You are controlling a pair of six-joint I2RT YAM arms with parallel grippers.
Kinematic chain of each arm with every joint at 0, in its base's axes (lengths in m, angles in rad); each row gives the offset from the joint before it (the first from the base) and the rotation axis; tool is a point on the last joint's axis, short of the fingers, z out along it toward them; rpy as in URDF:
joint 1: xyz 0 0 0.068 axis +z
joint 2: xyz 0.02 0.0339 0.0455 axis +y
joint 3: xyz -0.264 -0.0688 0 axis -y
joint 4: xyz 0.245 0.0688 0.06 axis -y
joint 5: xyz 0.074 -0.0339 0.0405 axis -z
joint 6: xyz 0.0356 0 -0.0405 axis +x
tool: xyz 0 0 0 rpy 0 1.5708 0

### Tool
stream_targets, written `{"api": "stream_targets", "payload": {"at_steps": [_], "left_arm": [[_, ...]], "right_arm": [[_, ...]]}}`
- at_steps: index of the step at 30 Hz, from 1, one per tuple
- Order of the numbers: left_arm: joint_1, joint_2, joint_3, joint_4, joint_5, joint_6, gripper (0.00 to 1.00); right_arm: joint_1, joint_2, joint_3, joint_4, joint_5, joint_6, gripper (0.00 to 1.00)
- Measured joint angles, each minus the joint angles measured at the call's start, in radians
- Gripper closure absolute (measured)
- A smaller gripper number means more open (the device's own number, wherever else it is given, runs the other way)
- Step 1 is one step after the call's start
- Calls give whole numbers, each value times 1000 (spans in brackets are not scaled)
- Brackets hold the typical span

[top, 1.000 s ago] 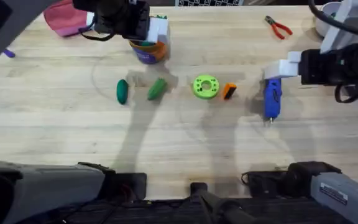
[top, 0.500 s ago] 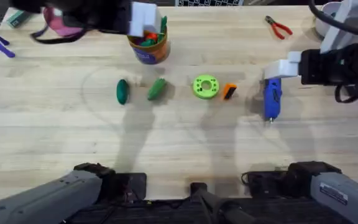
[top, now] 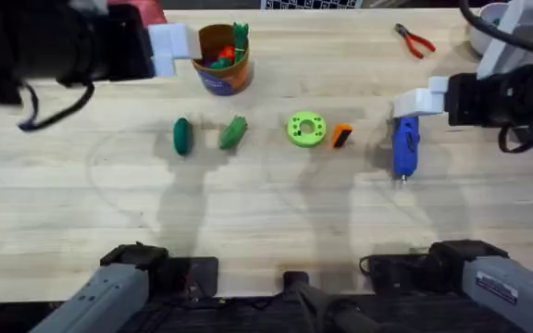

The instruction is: Pick up the gripper from the table and insert it into the empty holder that is missing its gripper. Then pick up a screw, insert it into the mounting hole, and use the screwdriver to tighten it. Finally, clean up the table by picking up the vegetable and placing it into the bucket.

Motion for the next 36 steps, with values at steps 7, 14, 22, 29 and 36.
{"api": "stream_targets", "payload": {"at_steps": [7, 14, 22, 29, 36], "left_arm": [[28, -169, -258, 274, 57, -8, 16], [28, -321, -515, 528, 84, -13, 15], [28, -541, -775, 741, 103, -14, 16], [28, -768, -932, 788, 117, -14, 14], [28, -917, -990, 791, 136, -14, 15]], "right_arm": [[0, 0, 0, 0, 0, 0, 10], [0, 0, 0, 0, 0, 0, 10], [0, 0, 0, 0, 0, 0, 10], [0, 0, 0, 0, 0, 0, 10], [0, 0, 0, 0, 0, 0, 10]]}}
